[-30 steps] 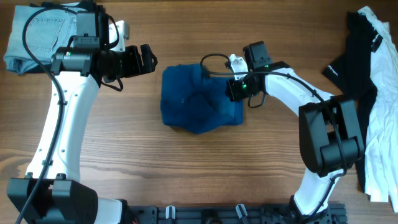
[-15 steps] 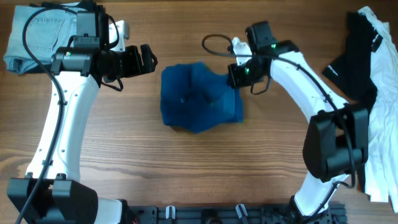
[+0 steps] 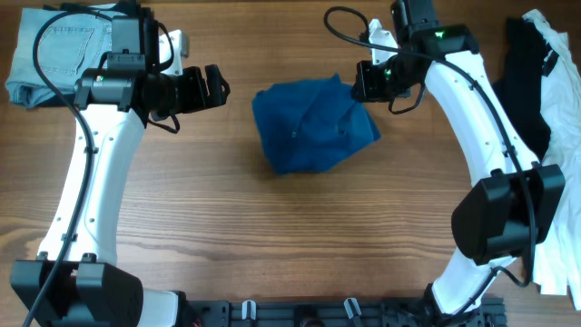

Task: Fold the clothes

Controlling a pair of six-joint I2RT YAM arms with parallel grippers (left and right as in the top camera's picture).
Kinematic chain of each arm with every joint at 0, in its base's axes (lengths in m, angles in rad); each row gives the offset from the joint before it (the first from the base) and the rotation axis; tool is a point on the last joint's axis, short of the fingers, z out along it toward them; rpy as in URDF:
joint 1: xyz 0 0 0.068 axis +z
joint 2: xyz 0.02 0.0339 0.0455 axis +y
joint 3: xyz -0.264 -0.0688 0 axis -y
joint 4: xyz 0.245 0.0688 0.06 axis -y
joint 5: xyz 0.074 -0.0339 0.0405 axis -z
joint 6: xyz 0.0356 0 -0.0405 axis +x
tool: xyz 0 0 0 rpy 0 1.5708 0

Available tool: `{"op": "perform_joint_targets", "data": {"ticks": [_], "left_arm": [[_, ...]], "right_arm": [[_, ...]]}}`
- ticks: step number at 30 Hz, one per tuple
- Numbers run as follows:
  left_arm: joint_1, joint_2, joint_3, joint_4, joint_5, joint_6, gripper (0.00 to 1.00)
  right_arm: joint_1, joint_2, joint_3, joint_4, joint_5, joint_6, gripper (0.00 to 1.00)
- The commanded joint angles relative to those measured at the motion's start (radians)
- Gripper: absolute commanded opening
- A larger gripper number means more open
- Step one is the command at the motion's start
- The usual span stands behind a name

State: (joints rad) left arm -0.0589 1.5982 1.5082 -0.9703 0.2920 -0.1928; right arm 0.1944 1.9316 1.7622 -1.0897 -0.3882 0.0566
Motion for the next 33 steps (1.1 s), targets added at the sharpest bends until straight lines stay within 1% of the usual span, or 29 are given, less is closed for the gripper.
{"op": "perform_joint_targets", "data": {"ticks": [1, 6, 7, 8, 13, 16, 17, 18, 19, 21, 24, 26, 27, 30, 33], "left_arm": [[-0.005, 0.007, -0.008, 0.000, -0.006, 0.005, 1.00], [-0.005, 0.007, -0.008, 0.000, -0.006, 0.005, 1.00], [-0.005, 0.007, -0.008, 0.000, -0.006, 0.005, 1.00], [-0.005, 0.007, -0.008, 0.000, -0.006, 0.005, 1.00], [-0.005, 0.007, -0.008, 0.000, -0.006, 0.005, 1.00], [-0.005, 0.007, -0.008, 0.000, -0.006, 0.005, 1.00], [-0.005, 0.007, -0.008, 0.000, -0.006, 0.005, 1.00], [-0.005, 0.007, -0.008, 0.000, -0.006, 0.005, 1.00], [-0.005, 0.007, -0.008, 0.000, -0.006, 0.005, 1.00], [-0.005, 0.007, -0.008, 0.000, -0.006, 0.005, 1.00], [-0.005, 0.007, -0.008, 0.000, -0.006, 0.005, 1.00], [-0.005, 0.007, -0.008, 0.000, -0.006, 0.005, 1.00], [-0.005, 0.007, -0.008, 0.000, -0.006, 0.005, 1.00], [-0.005, 0.007, -0.008, 0.001, -0.006, 0.005, 1.00], [-0.005, 0.007, -0.008, 0.000, -0.006, 0.005, 1.00]], "right_arm": [[0.006, 0.055, 0.012, 0.037, 0.010, -0.031, 0.04], [0.006, 0.111, 0.012, 0.093, 0.050, -0.031, 0.05], [0.006, 0.123, 0.012, 0.102, 0.060, -0.034, 0.10], [0.006, 0.127, 0.012, 0.105, 0.059, -0.042, 0.11], [0.006, 0.170, 0.012, 0.112, 0.060, -0.069, 0.12], [0.007, 0.195, 0.012, 0.122, 0.068, -0.083, 0.14], [0.007, 0.207, 0.012, 0.128, 0.084, -0.084, 0.13], [0.007, 0.216, 0.012, 0.132, 0.103, -0.083, 0.06], [0.007, 0.219, 0.012, 0.136, 0.109, -0.083, 0.04], [0.001, 0.212, 0.021, 0.141, 0.106, -0.079, 0.04], [-0.016, 0.190, 0.097, 0.089, 0.103, -0.079, 0.04], [-0.055, 0.185, 0.231, -0.010, 0.113, -0.099, 0.04], [-0.069, 0.185, 0.254, -0.016, 0.113, -0.101, 0.04], [-0.111, 0.189, 0.273, -0.009, 0.113, -0.101, 0.04], [-0.149, 0.229, 0.272, 0.000, 0.134, -0.102, 0.04]]}}
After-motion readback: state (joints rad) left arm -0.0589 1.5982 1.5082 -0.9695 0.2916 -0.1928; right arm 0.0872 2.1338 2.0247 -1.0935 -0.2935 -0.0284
